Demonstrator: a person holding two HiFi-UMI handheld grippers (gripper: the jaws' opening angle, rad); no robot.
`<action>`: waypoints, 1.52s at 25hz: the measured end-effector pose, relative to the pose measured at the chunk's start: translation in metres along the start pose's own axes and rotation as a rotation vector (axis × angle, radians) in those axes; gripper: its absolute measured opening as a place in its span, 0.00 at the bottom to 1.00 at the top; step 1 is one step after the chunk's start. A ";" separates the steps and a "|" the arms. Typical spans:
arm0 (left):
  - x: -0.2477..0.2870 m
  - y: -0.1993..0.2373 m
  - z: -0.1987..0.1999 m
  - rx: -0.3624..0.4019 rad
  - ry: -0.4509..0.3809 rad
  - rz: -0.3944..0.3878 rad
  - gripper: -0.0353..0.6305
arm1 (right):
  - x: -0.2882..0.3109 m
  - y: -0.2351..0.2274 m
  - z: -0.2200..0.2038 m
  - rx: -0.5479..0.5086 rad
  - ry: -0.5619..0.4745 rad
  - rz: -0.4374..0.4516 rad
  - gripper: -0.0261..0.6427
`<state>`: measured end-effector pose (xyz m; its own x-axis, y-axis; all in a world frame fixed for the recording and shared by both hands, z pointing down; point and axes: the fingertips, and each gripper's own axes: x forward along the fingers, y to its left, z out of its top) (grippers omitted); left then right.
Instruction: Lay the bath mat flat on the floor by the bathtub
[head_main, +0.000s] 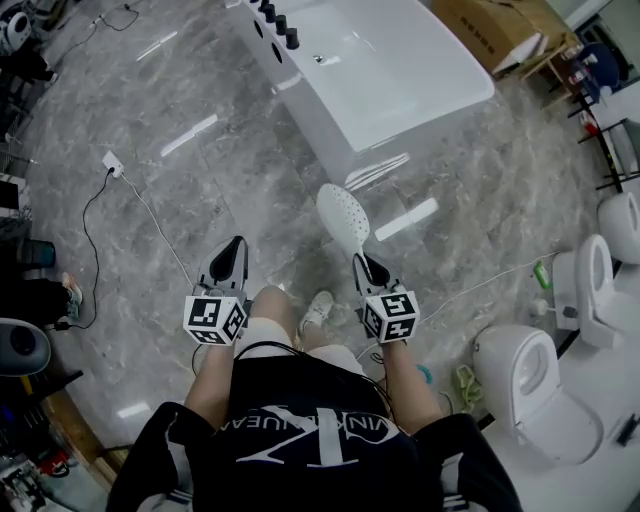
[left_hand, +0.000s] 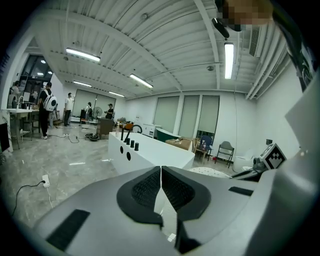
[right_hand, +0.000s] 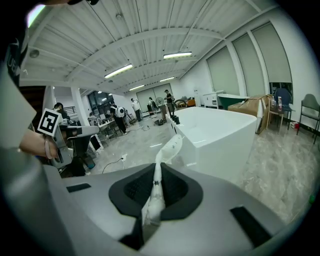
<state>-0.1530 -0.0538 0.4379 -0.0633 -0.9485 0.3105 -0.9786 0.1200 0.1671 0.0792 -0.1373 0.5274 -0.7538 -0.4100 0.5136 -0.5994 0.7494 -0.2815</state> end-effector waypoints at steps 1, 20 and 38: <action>0.001 0.001 -0.003 0.000 0.007 0.003 0.09 | 0.004 0.000 -0.001 -0.003 0.007 0.002 0.09; 0.089 0.089 -0.088 -0.032 0.095 -0.028 0.09 | 0.189 0.073 -0.010 0.152 0.018 0.119 0.09; 0.168 0.092 -0.151 0.002 0.089 -0.162 0.09 | 0.310 -0.068 -0.155 0.572 -0.046 -0.209 0.09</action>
<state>-0.2243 -0.1577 0.6471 0.1131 -0.9255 0.3614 -0.9749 -0.0332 0.2200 -0.0719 -0.2341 0.8315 -0.6076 -0.5502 0.5729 -0.7761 0.2578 -0.5755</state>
